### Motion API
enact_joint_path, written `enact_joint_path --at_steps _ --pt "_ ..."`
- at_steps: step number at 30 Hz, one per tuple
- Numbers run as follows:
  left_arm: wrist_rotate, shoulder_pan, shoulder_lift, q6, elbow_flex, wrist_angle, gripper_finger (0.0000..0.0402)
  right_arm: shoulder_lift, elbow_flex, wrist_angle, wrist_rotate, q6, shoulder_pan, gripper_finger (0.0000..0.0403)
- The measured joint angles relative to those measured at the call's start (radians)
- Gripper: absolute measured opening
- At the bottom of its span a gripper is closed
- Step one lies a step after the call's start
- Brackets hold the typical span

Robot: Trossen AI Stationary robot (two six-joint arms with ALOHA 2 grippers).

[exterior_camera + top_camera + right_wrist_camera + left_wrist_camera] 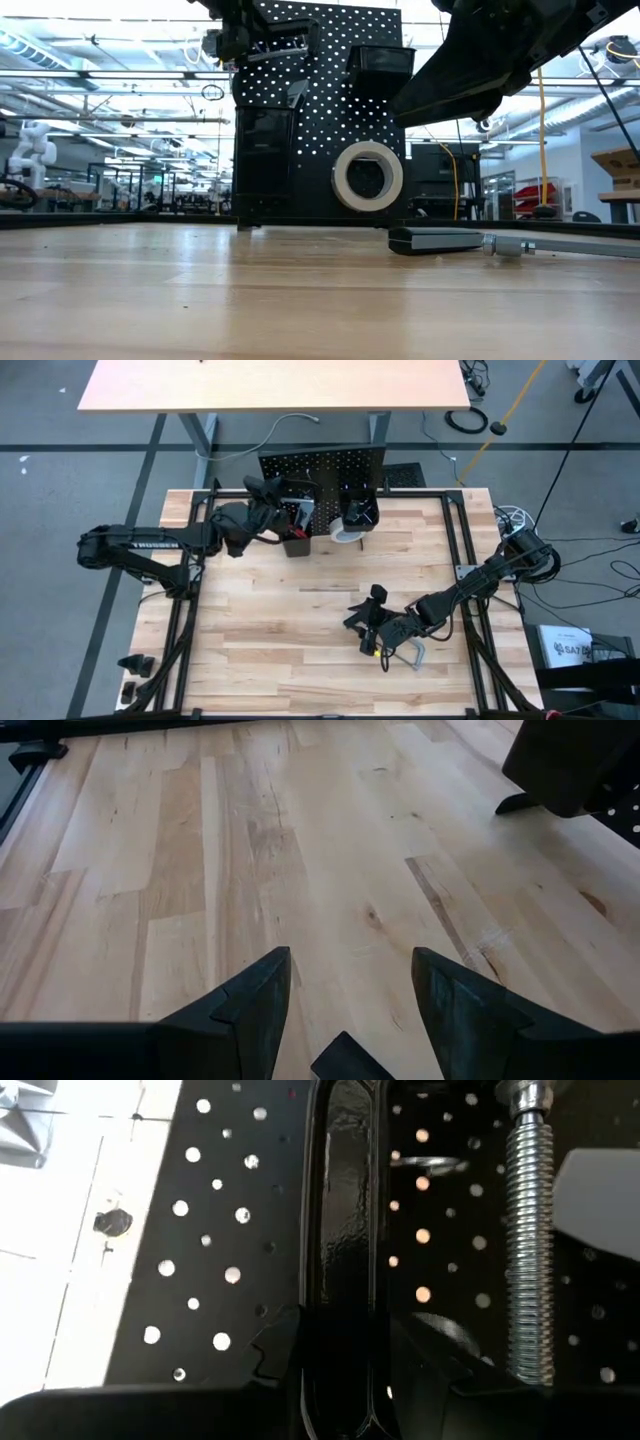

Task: Hang tools onto peg board
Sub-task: Hang the clamp on the pegboard

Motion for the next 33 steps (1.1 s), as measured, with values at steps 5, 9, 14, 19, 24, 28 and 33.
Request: enact_joint_path --at_steps 5,9,14,19,24,28,33 --pt "-0.002 0.003 0.000 -0.003 0.000 -0.004 0.0101 0.000 0.000 0.000 0.000 0.000 0.000 0.0203" --pt "0.002 0.007 0.000 -0.003 0.000 -0.004 0.0101 0.000 0.000 0.000 0.000 0.000 0.000 0.0203" --pt "0.002 0.018 0.018 -0.002 0.001 0.004 0.0101 0.000 0.000 0.000 0.000 0.000 0.000 0.0203" --pt "-0.007 0.027 0.055 0.006 0.005 0.030 0.0100 0.000 0.000 0.001 0.000 0.000 0.000 0.0203" --pt "-0.036 0.025 0.084 0.081 0.006 0.100 0.0100 0.000 0.000 0.001 0.000 0.000 0.000 0.0203" --pt "-0.051 0.023 0.092 0.106 0.016 0.093 0.0100 0.000 0.000 0.001 0.000 0.000 0.000 0.0203" --pt "-0.059 0.019 0.092 0.105 0.018 0.065 0.0101 0.000 0.000 0.001 0.000 0.000 0.000 0.0203"
